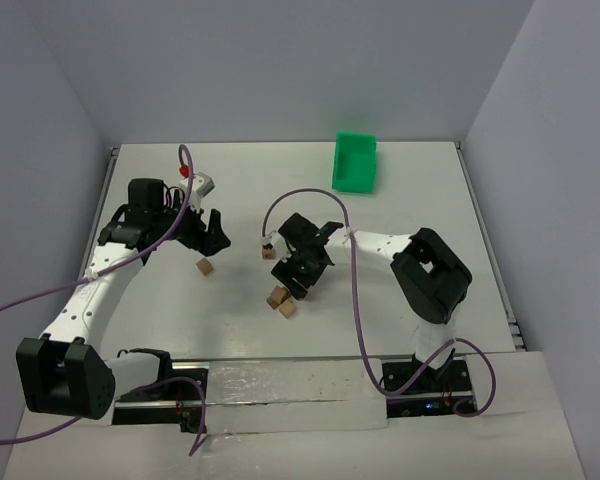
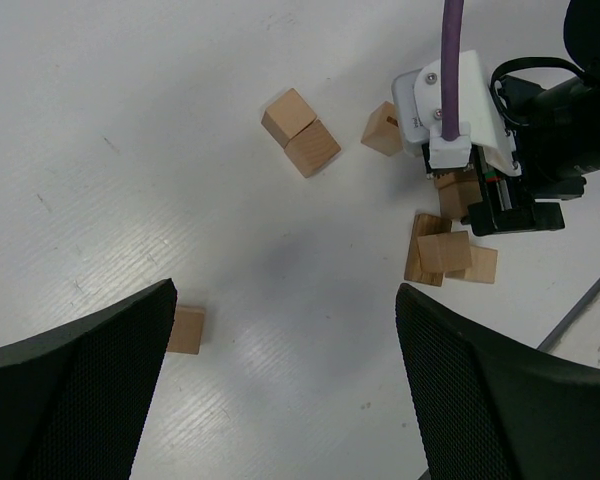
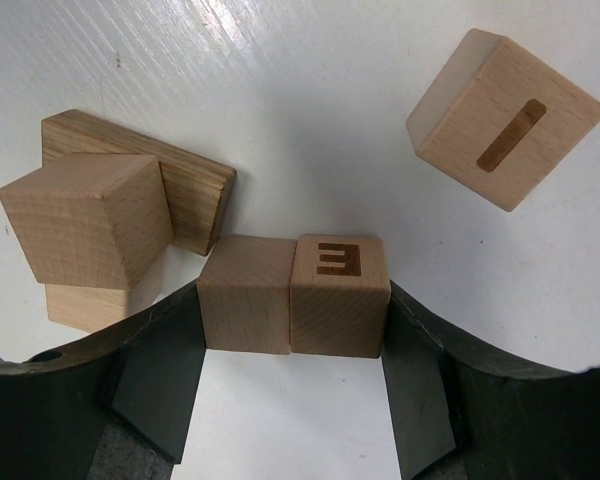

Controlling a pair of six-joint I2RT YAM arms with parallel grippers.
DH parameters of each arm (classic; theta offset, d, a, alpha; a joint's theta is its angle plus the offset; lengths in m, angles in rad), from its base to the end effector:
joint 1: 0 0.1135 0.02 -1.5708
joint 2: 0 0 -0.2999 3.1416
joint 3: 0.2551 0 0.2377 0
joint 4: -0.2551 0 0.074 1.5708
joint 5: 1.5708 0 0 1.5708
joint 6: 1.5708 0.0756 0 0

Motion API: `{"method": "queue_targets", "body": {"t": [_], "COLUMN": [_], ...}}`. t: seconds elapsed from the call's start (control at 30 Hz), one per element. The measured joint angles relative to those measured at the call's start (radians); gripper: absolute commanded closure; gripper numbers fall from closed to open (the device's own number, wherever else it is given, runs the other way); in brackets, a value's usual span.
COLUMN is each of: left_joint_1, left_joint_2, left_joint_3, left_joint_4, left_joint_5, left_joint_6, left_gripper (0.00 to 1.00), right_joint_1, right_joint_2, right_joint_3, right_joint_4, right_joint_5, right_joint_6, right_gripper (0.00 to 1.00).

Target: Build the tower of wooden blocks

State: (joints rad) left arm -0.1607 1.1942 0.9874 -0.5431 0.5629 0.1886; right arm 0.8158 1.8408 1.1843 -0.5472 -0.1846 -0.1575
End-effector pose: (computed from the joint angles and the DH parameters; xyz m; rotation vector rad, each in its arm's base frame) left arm 0.2384 -0.0795 0.3098 0.6674 2.1590 -0.6346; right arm 0.2448 0.2804 0.1712 -1.3637 2.4736 0.4168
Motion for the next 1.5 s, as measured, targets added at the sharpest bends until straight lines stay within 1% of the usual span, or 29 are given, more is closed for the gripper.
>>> {"method": "queue_targets", "body": {"t": [0.1,0.2,0.3,0.4,0.53,0.63,0.7,0.87,1.07,1.1,1.17,1.23,1.33,1.5], "left_joint_1": [0.004,0.01,0.018,0.033,0.074,0.116,0.143,0.204,0.217,0.217,0.221,0.228,0.24,0.272], "left_joint_2": [0.0,0.0,0.0,-0.001,-0.001,-0.001,0.0,0.014,0.016,0.016,0.016,0.016,0.016,0.016], "left_joint_3": [0.0,0.0,0.0,0.0,0.001,0.011,0.027,0.073,0.074,0.074,0.074,0.074,0.074,0.074], "left_joint_4": [-0.001,-0.001,-0.003,-0.008,-0.021,-0.041,-0.048,-0.046,-0.042,-0.042,-0.034,-0.027,-0.013,0.023], "left_joint_5": [0.0,0.002,0.013,0.036,0.092,0.139,0.172,0.249,0.284,0.287,0.292,0.297,0.308,0.334], "left_joint_6": [0.0,0.001,0.001,0.003,0.007,0.007,0.004,-0.008,-0.025,-0.029,-0.038,-0.051,-0.066,-0.101], "left_gripper": [0.04,0.03,0.01,0.01,0.01,0.01,0.01,0.01,0.01,0.01,0.01,0.01,0.01,0.01], "right_joint_1": [0.0,0.0,0.0,-0.007,-0.024,-0.055,-0.081,-0.149,-0.195,-0.196,-0.193,-0.186,-0.173,-0.138], "right_joint_2": [-0.002,-0.009,-0.022,-0.025,-0.027,-0.026,-0.021,0.031,0.146,0.182,0.243,0.317,0.394,0.451], "right_joint_3": [0.0,0.0,0.008,0.055,0.15,0.236,0.302,0.509,0.717,0.775,0.866,0.969,1.065,1.09], "right_joint_4": [-0.005,-0.034,-0.086,-0.165,-0.257,-0.319,-0.36,-0.434,-0.506,-0.547,-0.574,-0.609,-0.638,-0.66], "right_joint_5": [-0.006,-0.013,-0.02,-0.027,-0.039,-0.049,-0.059,-0.097,-0.146,-0.154,-0.16,-0.158,-0.141,-0.11], "right_joint_6": [-0.018,-0.048,-0.101,-0.178,-0.309,-0.412,-0.472,-0.622,-0.791,-0.817,-0.848,-0.862,-0.863,-0.816], "right_gripper": [0.58,0.61,0.7,0.72,0.75,0.81,0.88,0.96,0.98,0.98,0.98,0.98,0.97,0.96]}}
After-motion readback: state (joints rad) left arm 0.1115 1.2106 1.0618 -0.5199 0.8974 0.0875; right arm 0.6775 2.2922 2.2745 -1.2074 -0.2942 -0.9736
